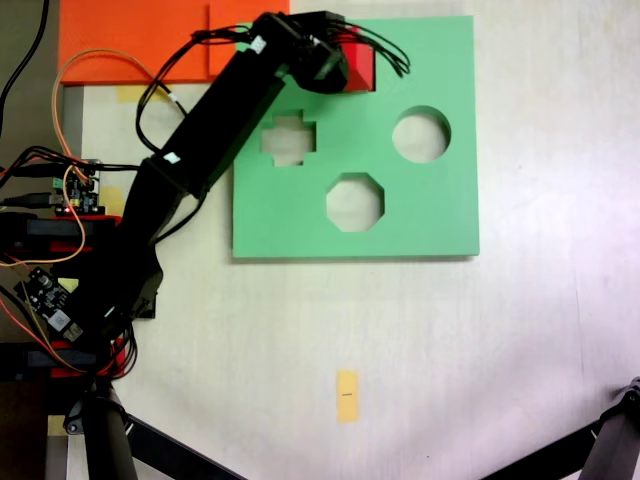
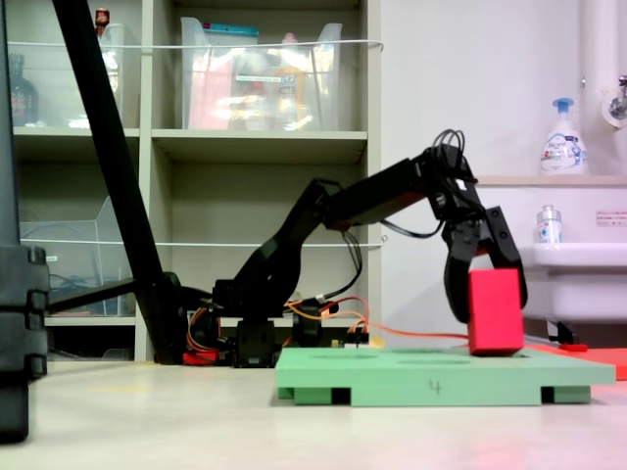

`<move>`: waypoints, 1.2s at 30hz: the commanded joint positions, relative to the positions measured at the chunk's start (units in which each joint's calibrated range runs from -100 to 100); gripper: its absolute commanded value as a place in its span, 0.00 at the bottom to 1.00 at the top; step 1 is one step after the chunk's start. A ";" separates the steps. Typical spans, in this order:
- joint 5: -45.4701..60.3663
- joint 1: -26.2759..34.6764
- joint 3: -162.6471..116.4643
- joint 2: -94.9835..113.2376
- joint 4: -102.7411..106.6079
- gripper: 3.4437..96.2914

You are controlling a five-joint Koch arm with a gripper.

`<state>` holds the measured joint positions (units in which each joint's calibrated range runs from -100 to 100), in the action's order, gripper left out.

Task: Put the square block into the corresponding hole

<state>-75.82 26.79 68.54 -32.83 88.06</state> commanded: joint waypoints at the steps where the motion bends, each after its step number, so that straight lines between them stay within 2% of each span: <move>1: -0.49 0.68 1.94 0.01 -5.00 0.27; 7: -0.44 0.73 1.94 -2.22 -6.64 0.27; 13: -0.44 0.73 2.04 -8.09 -9.34 0.35; 15: -0.44 0.73 2.24 -10.19 -10.40 0.42; 17: -0.39 0.63 2.24 -11.72 -10.69 0.54; 21: -0.39 0.24 2.14 -12.56 -10.59 0.61; 24: 0.68 0.20 2.24 -12.56 -10.69 0.86; 26: 1.47 0.20 2.34 -12.56 -10.69 0.95; 30: 3.22 0.00 2.54 -8.65 -10.20 0.97; 36: 8.16 -1.22 2.44 13.84 -4.43 0.96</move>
<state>-69.87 26.50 69.13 -31.87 81.40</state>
